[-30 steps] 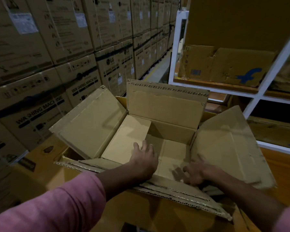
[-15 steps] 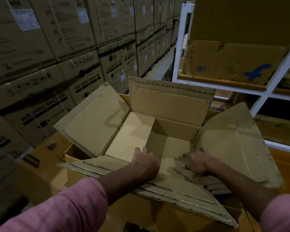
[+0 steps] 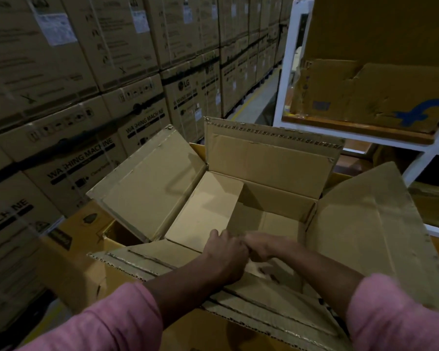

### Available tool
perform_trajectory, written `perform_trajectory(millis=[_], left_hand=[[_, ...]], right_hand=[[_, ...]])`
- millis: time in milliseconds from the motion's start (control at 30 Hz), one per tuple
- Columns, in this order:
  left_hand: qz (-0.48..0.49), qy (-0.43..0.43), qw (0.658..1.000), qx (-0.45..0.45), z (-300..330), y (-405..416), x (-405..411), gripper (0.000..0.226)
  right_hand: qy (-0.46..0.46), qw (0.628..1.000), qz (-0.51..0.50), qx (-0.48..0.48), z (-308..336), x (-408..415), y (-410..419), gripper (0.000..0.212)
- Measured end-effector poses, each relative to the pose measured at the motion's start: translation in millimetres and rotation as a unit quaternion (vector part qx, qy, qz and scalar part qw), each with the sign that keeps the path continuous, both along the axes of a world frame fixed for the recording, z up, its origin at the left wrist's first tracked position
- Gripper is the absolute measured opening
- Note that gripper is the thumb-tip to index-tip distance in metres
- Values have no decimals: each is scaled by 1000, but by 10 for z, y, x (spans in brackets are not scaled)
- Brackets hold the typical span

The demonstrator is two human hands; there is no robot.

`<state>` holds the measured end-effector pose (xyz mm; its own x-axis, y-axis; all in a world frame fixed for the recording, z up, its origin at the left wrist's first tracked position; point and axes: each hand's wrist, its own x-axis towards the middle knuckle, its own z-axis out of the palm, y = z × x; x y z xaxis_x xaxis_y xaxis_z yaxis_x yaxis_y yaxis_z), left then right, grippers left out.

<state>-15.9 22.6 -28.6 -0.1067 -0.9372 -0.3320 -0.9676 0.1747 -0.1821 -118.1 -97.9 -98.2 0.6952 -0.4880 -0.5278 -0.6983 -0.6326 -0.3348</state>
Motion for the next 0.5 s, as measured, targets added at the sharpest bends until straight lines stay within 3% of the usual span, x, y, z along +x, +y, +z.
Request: perform_trajectory(millis=[67, 133, 200, 233, 367, 500], left_hand=[[10, 9, 1000, -10, 8, 6, 1, 33], [15, 28, 999, -17, -2, -3, 7, 32], [13, 52, 999, -8, 6, -41, 45, 33], [14, 66, 998, 3, 30, -72, 73, 35], [62, 87, 992, 62, 185, -250, 267, 48], [118, -24, 992, 50, 212, -344, 572, 76]], right_hand=[[-94, 993, -25, 67, -73, 106, 63, 54], [-215, 952, -130, 173, 31, 196, 158, 52], [-255, 916, -235, 202, 116, 255, 162, 61], [-255, 919, -236, 188, 141, 280, 130, 66], [-212, 975, -62, 20, 128, 415, -24, 80], [-210, 972, 55, -89, 193, 592, -113, 110]])
